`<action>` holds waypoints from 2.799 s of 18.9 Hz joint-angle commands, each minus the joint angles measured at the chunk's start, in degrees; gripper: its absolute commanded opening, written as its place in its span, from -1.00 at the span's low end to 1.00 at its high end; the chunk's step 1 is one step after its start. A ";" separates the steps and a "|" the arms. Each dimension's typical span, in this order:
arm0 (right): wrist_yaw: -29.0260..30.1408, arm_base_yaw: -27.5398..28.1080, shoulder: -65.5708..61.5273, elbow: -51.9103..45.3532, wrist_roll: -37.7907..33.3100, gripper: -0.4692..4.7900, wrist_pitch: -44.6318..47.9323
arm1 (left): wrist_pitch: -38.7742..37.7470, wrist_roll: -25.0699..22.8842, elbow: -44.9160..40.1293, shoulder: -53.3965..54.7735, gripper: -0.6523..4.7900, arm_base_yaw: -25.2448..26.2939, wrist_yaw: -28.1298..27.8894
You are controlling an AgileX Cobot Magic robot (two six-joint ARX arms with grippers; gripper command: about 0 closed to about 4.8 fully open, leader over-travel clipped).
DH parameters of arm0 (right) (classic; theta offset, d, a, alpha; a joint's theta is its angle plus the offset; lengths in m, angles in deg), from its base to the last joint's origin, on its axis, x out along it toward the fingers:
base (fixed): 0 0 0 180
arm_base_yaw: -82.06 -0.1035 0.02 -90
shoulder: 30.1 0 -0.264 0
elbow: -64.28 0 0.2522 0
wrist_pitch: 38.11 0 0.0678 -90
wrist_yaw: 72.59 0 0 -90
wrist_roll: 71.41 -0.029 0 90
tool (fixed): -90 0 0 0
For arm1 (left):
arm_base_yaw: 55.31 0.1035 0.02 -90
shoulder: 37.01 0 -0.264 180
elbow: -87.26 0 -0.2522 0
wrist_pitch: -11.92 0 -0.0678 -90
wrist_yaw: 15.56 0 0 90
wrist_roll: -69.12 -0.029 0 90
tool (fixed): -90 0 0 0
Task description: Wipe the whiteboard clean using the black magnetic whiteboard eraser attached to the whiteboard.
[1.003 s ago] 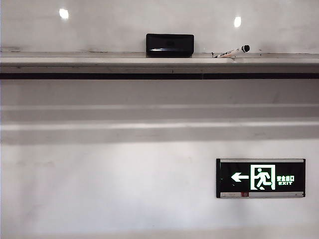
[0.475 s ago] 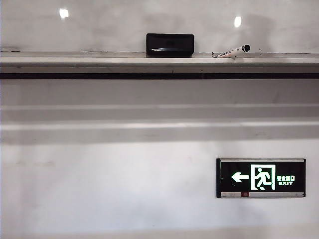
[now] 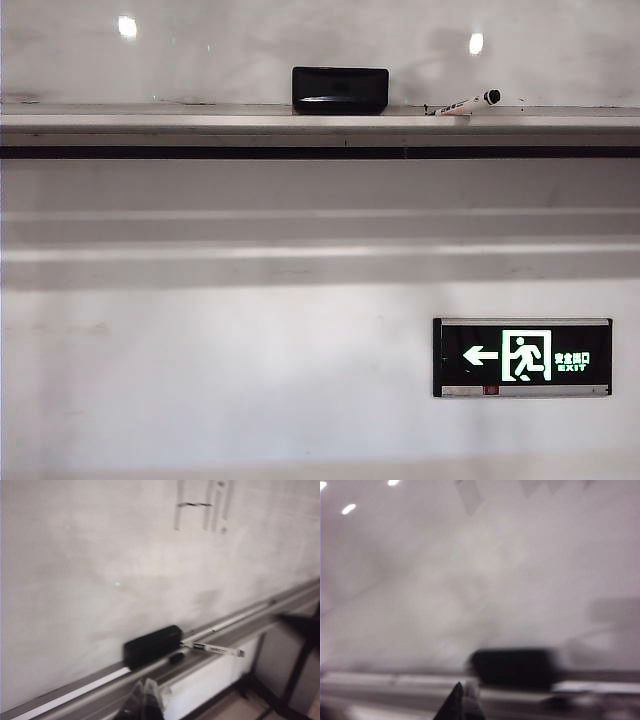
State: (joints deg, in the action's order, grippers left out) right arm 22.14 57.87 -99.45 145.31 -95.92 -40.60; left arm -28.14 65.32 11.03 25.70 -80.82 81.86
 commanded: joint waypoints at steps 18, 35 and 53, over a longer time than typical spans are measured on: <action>-9.16 -8.92 -23.23 0.24 84.83 0.86 22.16 | 7.08 0.00 0.83 0.50 -0.78 -1.36 -0.98; -13.44 -4.37 -37.81 14.49 93.33 0.65 20.06 | 7.41 1.49 0.92 0.50 -0.78 -1.38 -0.72; -13.70 -4.17 -40.61 21.68 93.57 0.12 7.23 | 9.79 2.34 0.94 0.48 -0.78 -1.38 -0.50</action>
State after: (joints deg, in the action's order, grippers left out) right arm 8.59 53.59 -139.20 166.92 -2.31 -32.69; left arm -19.20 67.49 11.54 26.34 -82.18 81.10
